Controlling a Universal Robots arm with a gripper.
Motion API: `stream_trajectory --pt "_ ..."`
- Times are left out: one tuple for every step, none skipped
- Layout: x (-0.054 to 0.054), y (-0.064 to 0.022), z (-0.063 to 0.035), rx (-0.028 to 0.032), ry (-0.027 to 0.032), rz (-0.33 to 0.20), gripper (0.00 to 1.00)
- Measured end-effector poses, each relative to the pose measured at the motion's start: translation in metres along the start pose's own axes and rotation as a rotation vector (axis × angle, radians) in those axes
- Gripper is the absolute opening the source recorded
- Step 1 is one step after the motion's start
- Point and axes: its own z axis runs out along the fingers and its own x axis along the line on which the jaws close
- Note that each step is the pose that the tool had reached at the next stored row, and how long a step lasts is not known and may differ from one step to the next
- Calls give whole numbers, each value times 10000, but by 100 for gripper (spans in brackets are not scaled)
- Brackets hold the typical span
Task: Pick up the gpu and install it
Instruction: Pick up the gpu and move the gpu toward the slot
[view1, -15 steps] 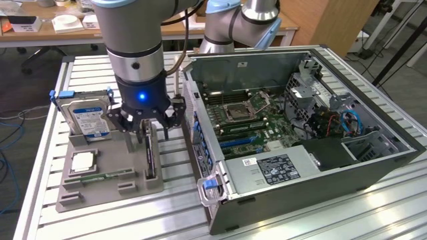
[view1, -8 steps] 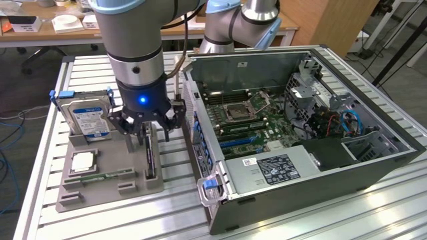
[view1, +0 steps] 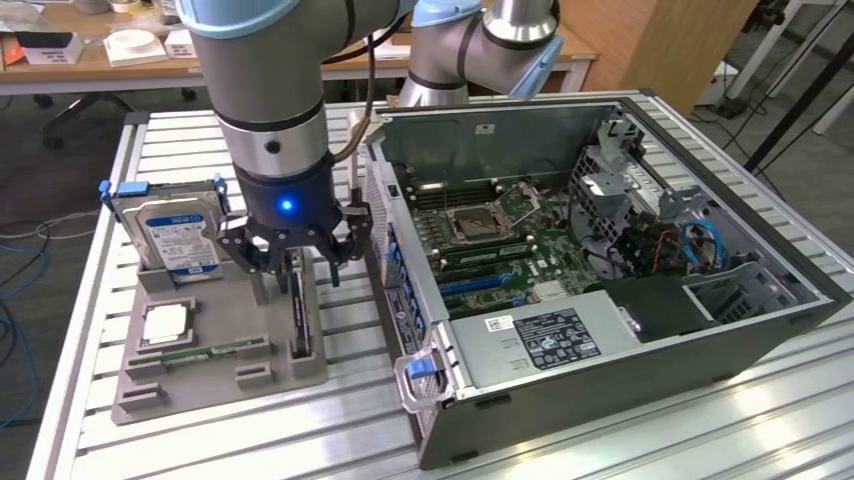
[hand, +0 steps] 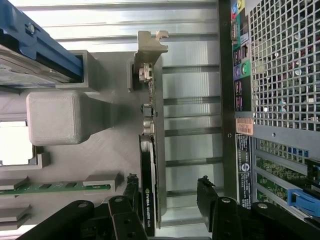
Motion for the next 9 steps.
stream_trajectory --pt "0 0 0 1 -1 0 59" --pt "0 0 1 -1 -1 0 59" --pt "0 0 2 -2 -3 0 59" --pt "0 0 2 -2 -3 0 59" --pt "0 1 2 -2 -3 1 59" --pt "0 0 3 -2 -3 0 59" --pt "0 0 5 -3 -5 0 59" --pt "1 0 10 -4 -10 0 59" --pt "5 0 17 -4 -17 1 59"
